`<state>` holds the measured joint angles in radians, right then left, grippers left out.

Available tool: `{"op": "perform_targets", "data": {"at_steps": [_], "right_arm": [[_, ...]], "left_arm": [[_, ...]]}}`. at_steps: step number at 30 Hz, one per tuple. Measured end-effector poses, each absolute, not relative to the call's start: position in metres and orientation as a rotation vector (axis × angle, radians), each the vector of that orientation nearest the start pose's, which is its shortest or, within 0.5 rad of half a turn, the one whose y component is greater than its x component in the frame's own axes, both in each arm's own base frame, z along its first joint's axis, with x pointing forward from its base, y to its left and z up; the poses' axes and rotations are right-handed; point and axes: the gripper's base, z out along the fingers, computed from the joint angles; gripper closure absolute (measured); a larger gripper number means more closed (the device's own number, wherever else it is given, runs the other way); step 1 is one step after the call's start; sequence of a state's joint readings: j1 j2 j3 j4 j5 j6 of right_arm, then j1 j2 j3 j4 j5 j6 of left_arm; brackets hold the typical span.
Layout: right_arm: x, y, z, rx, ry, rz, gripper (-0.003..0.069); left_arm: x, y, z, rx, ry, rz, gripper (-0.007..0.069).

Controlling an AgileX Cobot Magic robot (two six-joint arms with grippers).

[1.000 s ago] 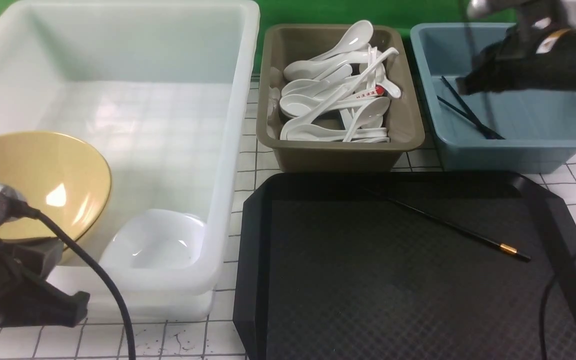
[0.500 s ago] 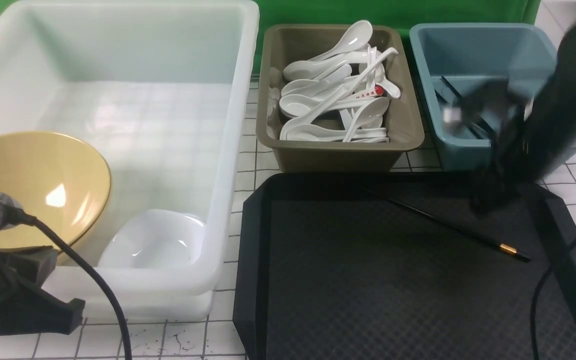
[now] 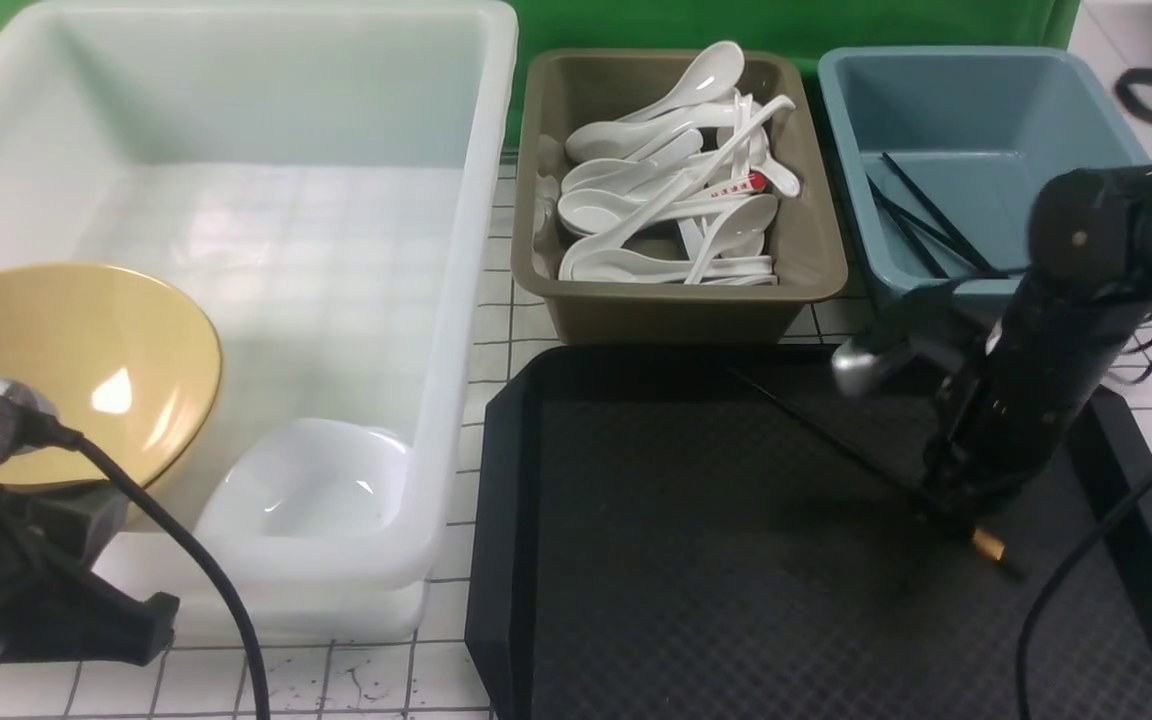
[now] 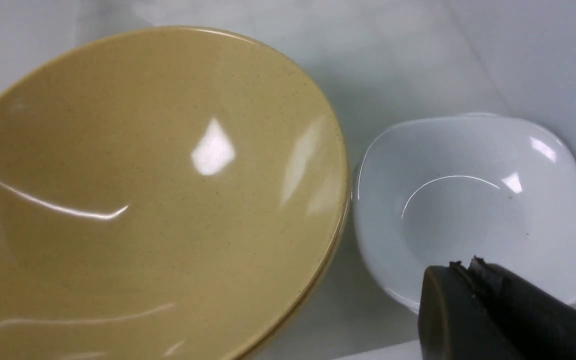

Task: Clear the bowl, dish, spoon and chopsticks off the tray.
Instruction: Use the right arm to grab a chopstick, then use the right arm to put a chopstick into the small storage box on the right

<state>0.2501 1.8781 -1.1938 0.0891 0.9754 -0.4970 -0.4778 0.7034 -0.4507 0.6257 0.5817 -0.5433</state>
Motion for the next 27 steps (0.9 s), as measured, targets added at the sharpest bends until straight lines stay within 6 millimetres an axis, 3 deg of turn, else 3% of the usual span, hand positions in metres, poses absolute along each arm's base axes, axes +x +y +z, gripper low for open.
{"op": "perform_targets", "data": {"at_steps": [3,5,6,8,9,11,14,15,16,17,20,22,24,27], "right_arm": [[0.313,0.102,0.187,-1.138,2.956,0.146,0.0575],[0.304,0.098,0.242,-1.099,2.782,0.100,0.0575],[0.303,0.094,0.258,-1.068,2.713,0.073,0.0575],[0.307,0.081,0.295,-0.941,2.511,-0.004,0.0575],[0.309,0.081,0.296,-0.932,2.493,-0.009,0.0575],[0.326,0.064,0.319,-0.729,2.288,-0.073,0.0575],[0.352,0.048,0.325,-0.536,2.141,-0.103,0.0569],[0.369,0.044,0.317,-0.490,2.132,-0.105,0.0545],[0.369,0.044,0.317,-0.490,2.132,-0.105,0.0545],[0.395,0.038,0.297,-0.419,2.183,-0.085,0.0475],[0.408,0.035,0.286,-0.364,2.269,-0.055,0.0374],[0.410,0.034,0.297,-0.363,2.336,-0.047,0.0326],[0.404,0.032,0.316,-0.359,2.331,-0.046,0.0335],[0.364,0.030,0.372,-0.358,2.232,-0.055,0.0449]], "left_arm": [[0.128,-0.033,0.263,0.364,2.159,0.115,0.0631],[0.128,-0.033,0.263,0.365,2.158,0.116,0.0631],[0.128,-0.033,0.263,0.365,2.158,0.116,0.0631],[0.128,-0.033,0.263,0.365,2.158,0.116,0.0631],[0.128,-0.033,0.263,0.365,2.158,0.116,0.0631],[0.128,-0.032,0.263,0.369,2.156,0.122,0.0631],[0.128,-0.032,0.263,0.367,2.162,0.129,0.0631],[0.127,-0.031,0.262,0.365,2.168,0.135,0.0631],[0.127,-0.031,0.262,0.365,2.169,0.136,0.0631],[0.127,-0.031,0.262,0.362,2.176,0.141,0.0631],[0.127,-0.030,0.262,0.361,2.178,0.143,0.0631],[0.127,-0.030,0.262,0.361,2.178,0.143,0.0631],[0.127,-0.030,0.262,0.361,2.178,0.143,0.0631],[0.127,-0.030,0.262,0.360,2.178,0.142,0.0631]]}}
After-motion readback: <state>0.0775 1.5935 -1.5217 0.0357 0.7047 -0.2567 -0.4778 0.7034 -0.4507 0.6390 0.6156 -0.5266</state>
